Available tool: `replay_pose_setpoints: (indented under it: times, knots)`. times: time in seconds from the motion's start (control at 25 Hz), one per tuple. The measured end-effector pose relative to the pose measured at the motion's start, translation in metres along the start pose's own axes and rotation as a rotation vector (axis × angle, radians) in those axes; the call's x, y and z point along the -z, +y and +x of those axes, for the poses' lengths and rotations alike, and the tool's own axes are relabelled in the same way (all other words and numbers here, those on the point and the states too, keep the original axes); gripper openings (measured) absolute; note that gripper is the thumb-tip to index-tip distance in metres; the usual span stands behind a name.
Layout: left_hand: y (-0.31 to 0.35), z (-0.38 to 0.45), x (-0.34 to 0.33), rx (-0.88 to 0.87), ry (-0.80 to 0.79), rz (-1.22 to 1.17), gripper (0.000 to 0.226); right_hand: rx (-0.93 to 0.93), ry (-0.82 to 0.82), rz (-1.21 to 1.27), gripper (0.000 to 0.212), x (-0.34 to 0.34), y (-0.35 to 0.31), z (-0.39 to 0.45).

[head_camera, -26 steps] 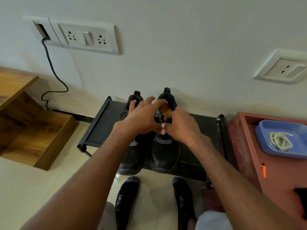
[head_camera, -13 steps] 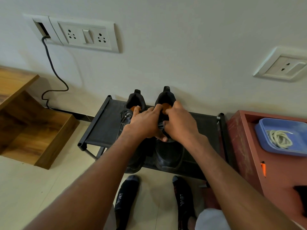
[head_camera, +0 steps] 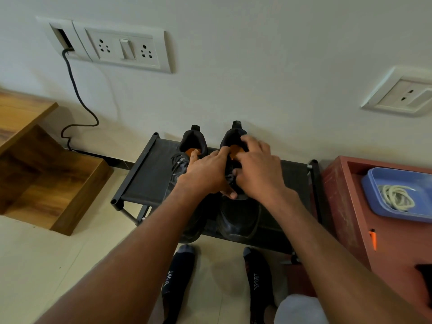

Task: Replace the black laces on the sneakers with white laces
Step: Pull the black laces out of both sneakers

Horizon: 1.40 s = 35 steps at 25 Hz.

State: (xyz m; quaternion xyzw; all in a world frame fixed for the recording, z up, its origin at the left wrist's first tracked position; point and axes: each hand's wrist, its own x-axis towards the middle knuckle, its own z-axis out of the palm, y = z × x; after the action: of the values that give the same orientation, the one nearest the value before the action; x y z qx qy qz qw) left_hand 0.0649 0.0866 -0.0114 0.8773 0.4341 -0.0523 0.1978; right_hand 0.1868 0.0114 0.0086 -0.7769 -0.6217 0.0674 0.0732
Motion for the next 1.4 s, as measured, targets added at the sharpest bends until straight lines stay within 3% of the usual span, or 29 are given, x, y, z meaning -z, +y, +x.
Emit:
replay_pose_setpoints:
  times: [0.08,0.16,0.24,0.32,0.4,0.48,0.6,0.92,1.0,1.12,1.16,1.2,1.32,1.4]
  knots:
    - [-0.001,0.001,-0.001,0.003,-0.002,0.003,0.119,-0.039,-0.064,0.007,0.026,-0.014,0.0,0.004]
    - [-0.002,0.0,-0.001,0.013,0.007,-0.003,0.119,-0.156,0.189,0.179,0.007,-0.009,0.0,0.005]
    - [-0.001,0.0,0.0,0.015,0.005,-0.008,0.118,-0.358,0.535,0.479,0.013,0.007,-0.003,0.005]
    - [-0.001,0.001,-0.001,0.013,0.001,-0.011,0.116,-0.358,0.63,0.682,0.013,0.012,-0.003,0.006]
    - [-0.003,0.002,-0.002,0.009,-0.002,-0.012,0.114,-0.239,0.39,0.72,0.009,0.007,-0.01,0.006]
    - [-0.004,0.003,-0.004,0.001,0.002,-0.019,0.111,-0.158,0.126,0.517,0.015,-0.006,-0.011,0.005]
    - [-0.005,0.002,-0.004,-0.008,0.007,-0.037,0.105,-0.097,-0.006,0.269,0.03,-0.014,-0.013,0.0]
    - [-0.004,0.001,-0.003,0.013,0.004,-0.004,0.112,-0.122,-0.007,0.228,0.038,-0.008,-0.002,0.003]
    - [-0.003,0.0,-0.002,0.028,-0.002,-0.002,0.112,-0.15,0.127,0.45,0.04,-0.005,0.001,0.008]
    - [-0.003,-0.001,0.0,0.041,-0.004,-0.011,0.114,-0.187,0.417,1.074,0.042,0.015,0.001,0.015]
    - [-0.003,-0.001,0.0,0.041,-0.008,-0.009,0.115,-0.176,0.425,1.127,0.04,0.019,0.004,0.016]
    - [-0.004,-0.001,0.0,0.04,-0.011,-0.007,0.116,-0.138,0.355,1.057,0.04,0.023,0.008,0.016]
    - [-0.004,0.0,-0.002,0.034,-0.006,-0.002,0.113,0.0,-0.059,0.431,0.038,0.009,0.022,0.015]
    - [-0.005,0.001,-0.002,0.033,-0.008,-0.007,0.114,0.018,-0.196,0.243,0.039,-0.007,0.025,0.015]
